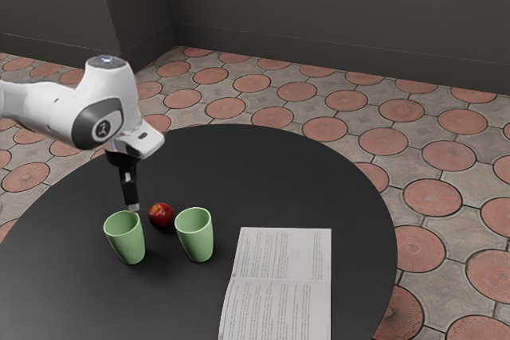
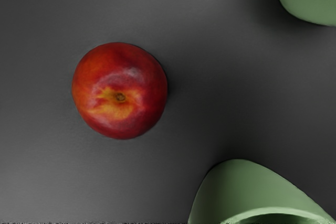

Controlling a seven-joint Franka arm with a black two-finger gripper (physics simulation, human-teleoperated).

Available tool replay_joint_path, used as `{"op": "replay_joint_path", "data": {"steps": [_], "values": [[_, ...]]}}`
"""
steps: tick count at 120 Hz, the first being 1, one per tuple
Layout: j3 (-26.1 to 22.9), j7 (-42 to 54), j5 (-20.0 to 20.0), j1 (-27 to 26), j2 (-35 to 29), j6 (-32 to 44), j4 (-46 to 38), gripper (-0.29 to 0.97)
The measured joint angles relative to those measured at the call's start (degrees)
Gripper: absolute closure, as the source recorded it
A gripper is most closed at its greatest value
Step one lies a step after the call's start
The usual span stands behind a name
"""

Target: Place the left cup onto the right cup

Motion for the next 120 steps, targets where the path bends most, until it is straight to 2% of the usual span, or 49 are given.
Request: {"op": "replay_joint_path", "data": {"steps": [34, 49, 70, 73, 87, 95, 107, 120], "values": [[0.0, -0.6, 0.0, 3.8, 0.0, 2.5, -2.5, 0.0], [0.0, -0.8, 0.0, 5.2, 1.9, 3.5, -2.6, 0.01], [-0.1, -1.0, 0.8, 1.7, 3.8, 4.9, -1.2, 0.05], [-0.1, -1.1, 0.9, 1.3, 3.9, 5.0, -1.2, 0.08], [-0.1, -1.3, 0.3, 1.9, 4.0, 5.5, -2.3, 0.4], [-0.1, -1.4, -0.2, 2.6, 4.0, 5.7, -2.8, 0.53], [-0.1, -1.5, -0.5, 2.6, 3.9, 5.9, -3.0, 0.64], [-0.1, -1.7, -0.6, 2.1, 3.8, 6.1, -3.0, 0.7]]}}
